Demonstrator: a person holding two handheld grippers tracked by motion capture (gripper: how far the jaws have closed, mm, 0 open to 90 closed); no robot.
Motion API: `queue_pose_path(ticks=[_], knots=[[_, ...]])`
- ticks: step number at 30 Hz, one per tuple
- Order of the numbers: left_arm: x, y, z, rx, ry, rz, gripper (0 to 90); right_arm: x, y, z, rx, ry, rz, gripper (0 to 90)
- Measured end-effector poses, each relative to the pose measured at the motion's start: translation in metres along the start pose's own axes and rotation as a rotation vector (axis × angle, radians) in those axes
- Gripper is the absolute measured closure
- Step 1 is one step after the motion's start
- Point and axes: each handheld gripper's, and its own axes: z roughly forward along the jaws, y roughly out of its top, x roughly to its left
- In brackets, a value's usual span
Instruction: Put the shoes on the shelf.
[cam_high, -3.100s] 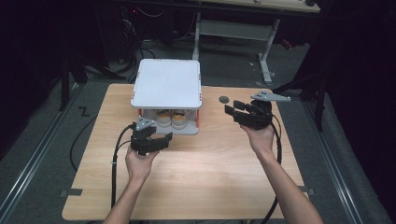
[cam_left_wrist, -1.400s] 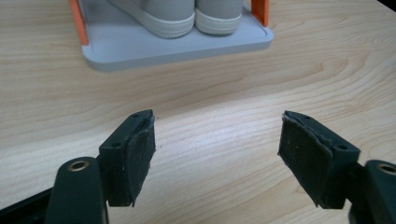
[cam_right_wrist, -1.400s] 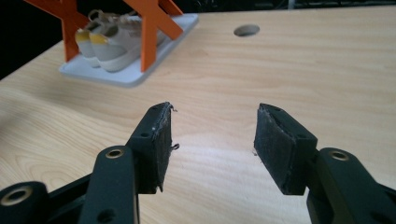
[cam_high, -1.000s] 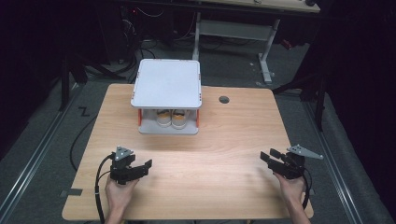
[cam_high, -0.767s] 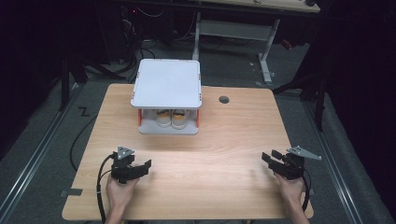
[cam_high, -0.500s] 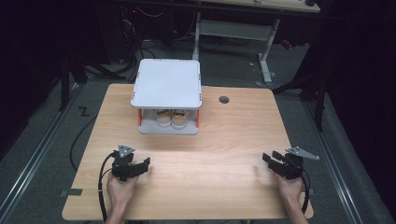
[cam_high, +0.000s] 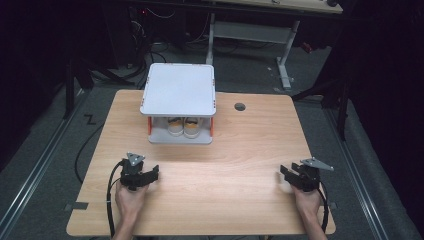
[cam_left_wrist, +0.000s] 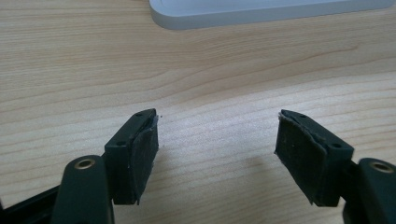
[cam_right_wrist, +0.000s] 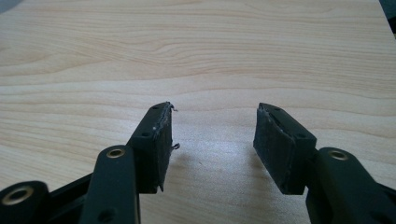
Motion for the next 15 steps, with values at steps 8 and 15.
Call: queue_pose_path(ticks=[8,15], knots=[[-0.0004,-0.001,0.0061,0.019,0.017,0.013,30.3,0.0022,0.0028,0.0043,0.022,-0.024,-0.015,45.8],[-0.0019,-0.0031,0.008,-0.005,0.033,0.024,30.1,0.0076,0.0043,0.0086,0.067,-0.054,-0.059,42.9]])
